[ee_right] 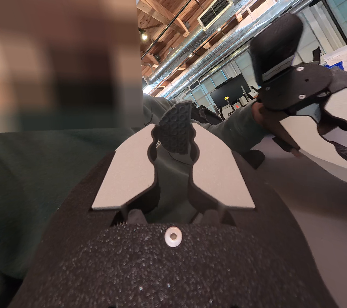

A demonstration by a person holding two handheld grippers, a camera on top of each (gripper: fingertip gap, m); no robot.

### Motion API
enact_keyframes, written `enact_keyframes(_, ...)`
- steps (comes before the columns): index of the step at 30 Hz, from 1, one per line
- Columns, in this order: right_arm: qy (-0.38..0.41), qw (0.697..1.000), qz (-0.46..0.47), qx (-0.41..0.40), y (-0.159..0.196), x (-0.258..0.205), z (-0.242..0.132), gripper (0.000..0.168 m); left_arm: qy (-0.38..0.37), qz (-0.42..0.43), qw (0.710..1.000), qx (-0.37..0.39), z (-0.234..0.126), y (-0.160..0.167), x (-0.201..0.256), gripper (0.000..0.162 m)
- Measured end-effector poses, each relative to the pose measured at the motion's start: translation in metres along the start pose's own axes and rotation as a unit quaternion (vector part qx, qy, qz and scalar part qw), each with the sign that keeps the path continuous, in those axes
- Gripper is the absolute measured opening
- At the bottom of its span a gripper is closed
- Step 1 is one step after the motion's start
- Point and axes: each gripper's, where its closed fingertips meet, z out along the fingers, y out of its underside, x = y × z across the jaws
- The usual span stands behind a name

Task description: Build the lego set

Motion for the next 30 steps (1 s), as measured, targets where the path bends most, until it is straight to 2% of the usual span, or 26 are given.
enact_keyframes(1, 0.003, 1.000, -0.001, 0.001, -0.001, 0.001, -0.001, 0.032, -0.002, 0.005, 1.000, 0.004, -0.001, -0.002, 0.000, 0.016)
enact_keyframes(3, 0.011, 1.000, -0.004, 0.007, -0.003, 0.003, -0.004, 0.032, 0.029, -0.028, 0.997, 0.072, -0.010, -0.019, 0.004, 0.016)
enact_keyframes(6, 0.031, 0.999, -0.013, 0.019, -0.008, 0.007, -0.008, 0.032, 0.081, -0.080, 0.973, 0.199, -0.041, -0.046, 0.003, 0.016)
enact_keyframes(10, 0.091, 0.994, -0.050, 0.040, -0.018, 0.019, -0.017, 0.032, 0.136, -0.137, 0.919, 0.344, -0.091, -0.077, 0.007, 0.016)
enact_keyframes(15, 0.171, 0.977, -0.096, 0.086, -0.035, 0.034, -0.034, 0.031, 0.180, -0.178, 0.859, 0.444, -0.122, -0.100, 0.024, 0.016)
enact_keyframes(18, 0.178, 0.973, -0.109, 0.094, -0.037, 0.034, -0.035, 0.031, 0.200, -0.221, 0.826, 0.478, -0.122, -0.105, 0.029, 0.016)
enact_keyframes(21, 0.174, 0.975, -0.108, 0.085, -0.033, 0.035, -0.030, 0.032, 0.217, -0.255, 0.805, 0.490, -0.114, -0.108, 0.034, 0.016)
enact_keyframes(30, 0.171, 0.977, -0.110, 0.069, -0.024, 0.041, -0.021, 0.032, 0.204, -0.265, 0.807, 0.486, -0.098, -0.111, 0.044, 0.016)
